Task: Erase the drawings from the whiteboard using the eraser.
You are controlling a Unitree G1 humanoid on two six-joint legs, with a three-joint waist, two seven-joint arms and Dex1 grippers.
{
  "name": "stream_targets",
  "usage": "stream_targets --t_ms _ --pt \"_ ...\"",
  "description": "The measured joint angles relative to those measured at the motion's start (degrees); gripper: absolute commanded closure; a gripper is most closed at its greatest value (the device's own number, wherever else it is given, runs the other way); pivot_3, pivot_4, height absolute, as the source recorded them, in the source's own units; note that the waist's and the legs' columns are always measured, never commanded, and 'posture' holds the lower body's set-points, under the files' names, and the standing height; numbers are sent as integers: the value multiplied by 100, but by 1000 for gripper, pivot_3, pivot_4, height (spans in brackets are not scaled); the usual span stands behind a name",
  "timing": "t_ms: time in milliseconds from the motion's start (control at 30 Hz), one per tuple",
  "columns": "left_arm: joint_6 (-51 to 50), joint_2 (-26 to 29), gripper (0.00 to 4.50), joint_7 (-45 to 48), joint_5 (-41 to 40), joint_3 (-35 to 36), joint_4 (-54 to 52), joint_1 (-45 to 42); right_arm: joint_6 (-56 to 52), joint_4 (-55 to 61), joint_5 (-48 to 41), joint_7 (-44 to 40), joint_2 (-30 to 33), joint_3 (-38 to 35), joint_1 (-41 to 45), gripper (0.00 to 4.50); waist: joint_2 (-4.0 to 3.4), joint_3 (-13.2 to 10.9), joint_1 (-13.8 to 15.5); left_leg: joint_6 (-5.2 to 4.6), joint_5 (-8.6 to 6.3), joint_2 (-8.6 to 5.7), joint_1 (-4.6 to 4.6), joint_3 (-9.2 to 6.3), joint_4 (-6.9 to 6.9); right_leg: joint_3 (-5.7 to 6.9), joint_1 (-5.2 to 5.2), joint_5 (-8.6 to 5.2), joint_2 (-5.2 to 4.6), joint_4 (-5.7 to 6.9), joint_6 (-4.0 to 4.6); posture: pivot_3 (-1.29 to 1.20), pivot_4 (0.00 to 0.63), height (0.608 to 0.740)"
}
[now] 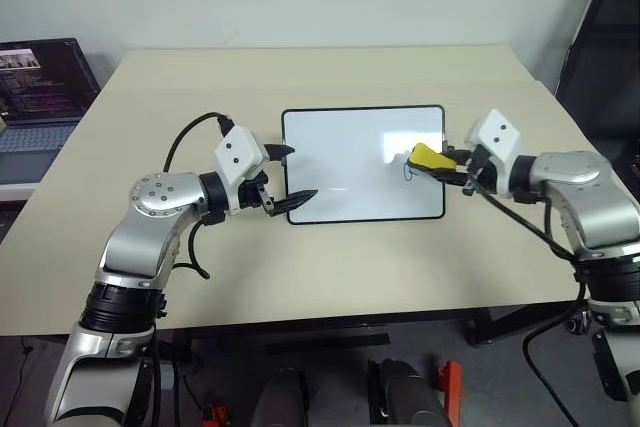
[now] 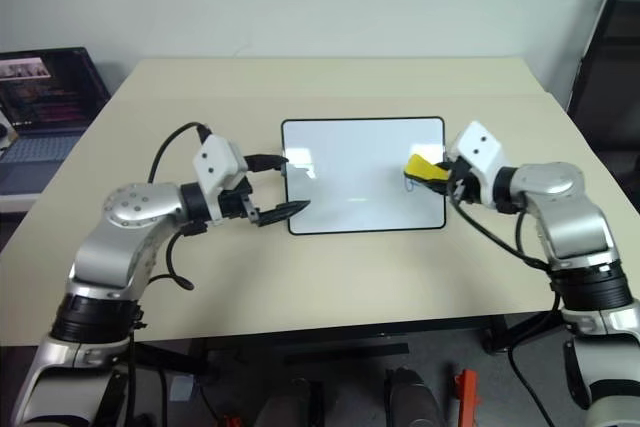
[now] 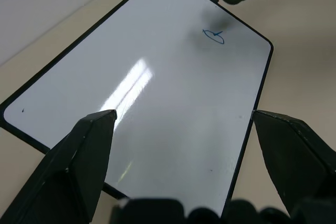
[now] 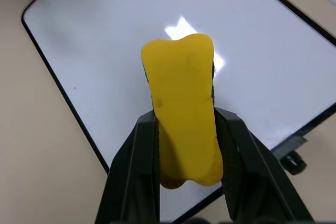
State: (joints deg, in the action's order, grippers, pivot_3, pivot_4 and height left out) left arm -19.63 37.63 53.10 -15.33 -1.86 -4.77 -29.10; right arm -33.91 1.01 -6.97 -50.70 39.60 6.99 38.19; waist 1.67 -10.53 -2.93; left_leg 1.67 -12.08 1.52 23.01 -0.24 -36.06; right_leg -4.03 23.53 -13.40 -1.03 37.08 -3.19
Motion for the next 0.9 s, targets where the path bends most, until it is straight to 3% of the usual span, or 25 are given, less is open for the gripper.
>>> stream_targets --t_ms 333,900 --pt "8 18 0 4 27 -8 19 -1 -639 -251 493 996 -882 453 590 3398 0 0 1 0 0 1 1 -2 1 1 1 1 1 1 1 0 150 740" --pt "15 17 0 -7 59 -9 20 15 -1129 -488 927 1198 -801 730 698 3398 4 3 -3 0 0 0 -4 -2 -2 2 -3 2 1 4 -2 0 150 740"
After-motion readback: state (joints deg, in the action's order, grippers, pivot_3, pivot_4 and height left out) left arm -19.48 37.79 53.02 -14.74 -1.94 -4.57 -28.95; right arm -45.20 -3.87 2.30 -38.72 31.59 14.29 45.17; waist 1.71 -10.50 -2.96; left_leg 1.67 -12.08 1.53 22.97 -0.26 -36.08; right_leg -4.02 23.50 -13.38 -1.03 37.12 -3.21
